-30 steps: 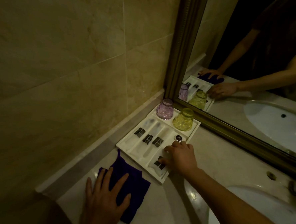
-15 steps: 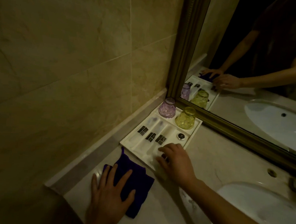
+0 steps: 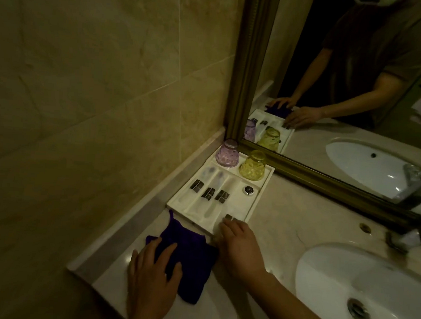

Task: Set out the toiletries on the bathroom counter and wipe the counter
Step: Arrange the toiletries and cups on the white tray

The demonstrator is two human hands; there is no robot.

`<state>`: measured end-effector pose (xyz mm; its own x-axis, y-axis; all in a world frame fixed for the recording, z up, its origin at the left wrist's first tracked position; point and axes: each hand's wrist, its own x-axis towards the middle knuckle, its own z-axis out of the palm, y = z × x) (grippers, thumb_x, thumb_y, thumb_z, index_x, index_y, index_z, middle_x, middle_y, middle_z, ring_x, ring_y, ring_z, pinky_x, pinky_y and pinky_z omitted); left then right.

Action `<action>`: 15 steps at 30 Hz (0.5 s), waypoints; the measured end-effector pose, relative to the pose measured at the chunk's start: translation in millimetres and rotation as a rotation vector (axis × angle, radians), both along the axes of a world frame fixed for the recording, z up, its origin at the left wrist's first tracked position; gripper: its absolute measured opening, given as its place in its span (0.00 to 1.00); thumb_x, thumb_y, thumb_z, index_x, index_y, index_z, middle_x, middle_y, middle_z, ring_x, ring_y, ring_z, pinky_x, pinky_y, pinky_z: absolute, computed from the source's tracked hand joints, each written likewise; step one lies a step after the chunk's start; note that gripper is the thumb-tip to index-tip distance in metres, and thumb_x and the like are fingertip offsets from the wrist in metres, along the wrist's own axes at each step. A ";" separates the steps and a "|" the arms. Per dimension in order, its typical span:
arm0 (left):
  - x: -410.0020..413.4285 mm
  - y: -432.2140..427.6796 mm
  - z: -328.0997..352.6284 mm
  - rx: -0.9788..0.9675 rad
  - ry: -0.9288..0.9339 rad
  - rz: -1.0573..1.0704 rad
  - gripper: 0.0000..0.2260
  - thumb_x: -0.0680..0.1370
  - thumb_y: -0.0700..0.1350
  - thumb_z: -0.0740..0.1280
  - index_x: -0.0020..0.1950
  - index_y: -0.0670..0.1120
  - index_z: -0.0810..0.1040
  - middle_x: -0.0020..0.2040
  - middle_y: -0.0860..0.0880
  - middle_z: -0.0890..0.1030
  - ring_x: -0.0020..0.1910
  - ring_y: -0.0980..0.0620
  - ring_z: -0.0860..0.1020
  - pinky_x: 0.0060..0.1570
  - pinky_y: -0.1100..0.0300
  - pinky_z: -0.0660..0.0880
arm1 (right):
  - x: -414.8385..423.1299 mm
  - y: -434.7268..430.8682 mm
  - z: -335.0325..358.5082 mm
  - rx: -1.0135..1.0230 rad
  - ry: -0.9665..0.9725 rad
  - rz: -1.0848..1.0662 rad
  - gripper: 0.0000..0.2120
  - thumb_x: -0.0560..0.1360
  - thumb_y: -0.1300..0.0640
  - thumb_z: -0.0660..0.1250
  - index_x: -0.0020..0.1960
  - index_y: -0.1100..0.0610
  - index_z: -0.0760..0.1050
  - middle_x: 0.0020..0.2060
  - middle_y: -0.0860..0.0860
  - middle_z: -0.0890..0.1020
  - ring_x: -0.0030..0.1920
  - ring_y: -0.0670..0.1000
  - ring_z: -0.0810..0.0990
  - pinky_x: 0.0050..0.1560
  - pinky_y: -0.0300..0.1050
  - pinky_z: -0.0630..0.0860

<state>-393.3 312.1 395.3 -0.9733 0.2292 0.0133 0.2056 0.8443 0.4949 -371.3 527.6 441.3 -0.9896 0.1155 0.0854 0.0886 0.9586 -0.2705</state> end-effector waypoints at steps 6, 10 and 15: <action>-4.2 -8.2 -3.4 0.236 -0.072 0.078 0.15 0.81 0.49 0.61 0.67 0.56 0.75 0.72 0.50 0.70 0.71 0.46 0.66 0.68 0.42 0.66 | 13.6 -61.4 1.4 -0.138 -0.121 0.272 0.30 0.78 0.37 0.54 0.77 0.47 0.59 0.77 0.50 0.61 0.77 0.54 0.57 0.75 0.53 0.55; -3.4 -12.6 -5.2 0.399 -0.042 0.142 0.17 0.80 0.52 0.57 0.67 0.54 0.74 0.69 0.50 0.72 0.64 0.49 0.72 0.59 0.49 0.70 | 4.3 -80.8 -10.1 -0.043 -0.203 0.239 0.35 0.75 0.33 0.57 0.77 0.44 0.55 0.78 0.53 0.59 0.73 0.62 0.59 0.72 0.60 0.59; -2.2 -15.2 -2.8 0.505 0.003 0.206 0.22 0.75 0.54 0.57 0.66 0.50 0.73 0.64 0.45 0.74 0.57 0.50 0.72 0.54 0.52 0.67 | -12.6 -85.0 -11.3 0.051 -0.067 0.214 0.22 0.77 0.49 0.66 0.69 0.52 0.70 0.63 0.60 0.74 0.56 0.64 0.72 0.57 0.57 0.71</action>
<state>-395.6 297.0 392.5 -0.9972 -0.0017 0.0749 0.0629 0.5244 0.8491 -383.9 442.7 430.0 -0.9947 -0.1008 0.0189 -0.1025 0.9696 -0.2220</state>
